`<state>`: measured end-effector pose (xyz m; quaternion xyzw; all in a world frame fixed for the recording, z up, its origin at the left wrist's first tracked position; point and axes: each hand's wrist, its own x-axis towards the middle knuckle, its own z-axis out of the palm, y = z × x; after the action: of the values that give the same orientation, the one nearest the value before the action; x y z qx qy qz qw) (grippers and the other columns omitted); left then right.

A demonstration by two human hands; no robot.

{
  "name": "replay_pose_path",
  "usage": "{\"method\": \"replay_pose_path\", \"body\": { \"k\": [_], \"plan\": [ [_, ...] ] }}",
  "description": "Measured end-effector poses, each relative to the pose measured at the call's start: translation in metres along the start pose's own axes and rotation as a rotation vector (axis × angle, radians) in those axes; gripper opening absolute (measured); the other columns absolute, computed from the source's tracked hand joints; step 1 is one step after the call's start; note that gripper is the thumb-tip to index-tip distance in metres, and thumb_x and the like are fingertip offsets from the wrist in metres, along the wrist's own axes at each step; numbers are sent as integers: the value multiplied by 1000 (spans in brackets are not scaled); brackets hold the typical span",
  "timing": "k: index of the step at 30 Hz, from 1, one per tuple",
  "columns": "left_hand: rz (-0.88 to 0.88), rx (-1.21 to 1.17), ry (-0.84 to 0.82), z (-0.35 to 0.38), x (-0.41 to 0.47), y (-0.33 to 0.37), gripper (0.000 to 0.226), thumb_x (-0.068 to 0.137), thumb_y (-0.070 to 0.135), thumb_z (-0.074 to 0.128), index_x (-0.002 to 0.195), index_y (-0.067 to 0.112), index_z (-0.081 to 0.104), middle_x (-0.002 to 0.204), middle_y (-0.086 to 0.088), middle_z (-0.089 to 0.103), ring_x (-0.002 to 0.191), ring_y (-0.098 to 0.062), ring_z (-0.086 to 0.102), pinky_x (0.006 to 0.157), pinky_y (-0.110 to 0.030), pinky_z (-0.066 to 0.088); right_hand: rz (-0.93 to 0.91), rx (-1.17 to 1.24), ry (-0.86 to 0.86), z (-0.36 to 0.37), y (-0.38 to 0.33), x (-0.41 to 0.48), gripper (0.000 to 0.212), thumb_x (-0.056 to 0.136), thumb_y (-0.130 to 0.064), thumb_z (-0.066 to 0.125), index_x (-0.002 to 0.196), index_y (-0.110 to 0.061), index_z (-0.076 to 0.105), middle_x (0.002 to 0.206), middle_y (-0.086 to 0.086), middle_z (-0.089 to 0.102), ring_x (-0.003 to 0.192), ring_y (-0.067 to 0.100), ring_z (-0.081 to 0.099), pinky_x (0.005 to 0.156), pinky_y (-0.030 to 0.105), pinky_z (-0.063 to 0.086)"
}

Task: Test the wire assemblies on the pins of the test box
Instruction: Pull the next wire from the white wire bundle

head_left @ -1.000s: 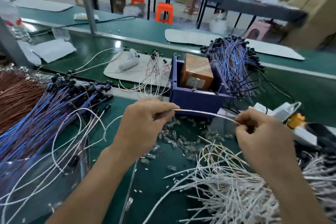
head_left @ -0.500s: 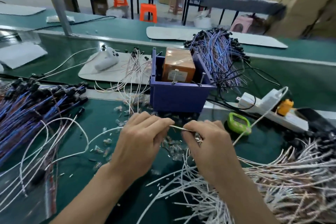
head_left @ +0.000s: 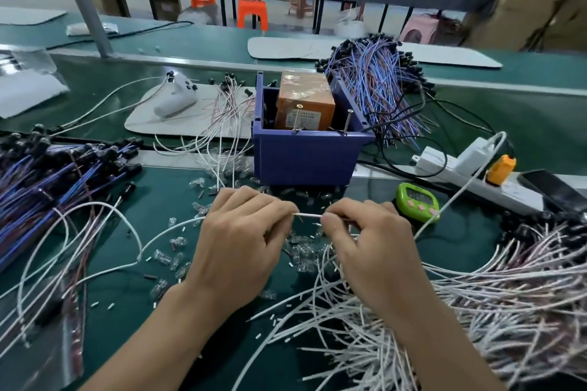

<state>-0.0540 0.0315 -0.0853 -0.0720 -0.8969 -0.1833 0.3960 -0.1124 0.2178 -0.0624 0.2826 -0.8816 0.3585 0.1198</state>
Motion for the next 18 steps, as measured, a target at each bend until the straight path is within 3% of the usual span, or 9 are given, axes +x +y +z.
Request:
{"method": "replay_pose_path", "body": {
  "k": [4, 12, 18],
  "plan": [
    [11, 13, 11, 0, 0, 1, 10, 95, 22, 69, 95, 19, 78, 91, 11, 76, 85, -12, 62, 85, -31, 42, 59, 48, -8, 1, 5, -1, 17, 98, -35, 62, 82, -30, 66, 71, -10, 63, 81, 14, 54, 70, 33, 42],
    [-10, 27, 50, -3, -2, 1, 10, 92, 22, 71, 91, 19, 80, 89, 10, 77, 83, -11, 64, 88, -29, 39, 80, 115, 51, -10, 4, -1, 24, 96, -28, 64, 73, -24, 62, 56, -7, 53, 66, 22, 50, 61, 31, 32],
    [-179, 12, 35, -13, -1, -5, 15, 81, 17, 73, 92, 21, 82, 86, 10, 78, 79, -4, 60, 85, -22, 41, 107, 119, 162, -26, 4, 2, 26, 90, -32, 59, 64, -25, 57, 59, -11, 56, 59, 16, 48, 62, 34, 36]
  ]
}}
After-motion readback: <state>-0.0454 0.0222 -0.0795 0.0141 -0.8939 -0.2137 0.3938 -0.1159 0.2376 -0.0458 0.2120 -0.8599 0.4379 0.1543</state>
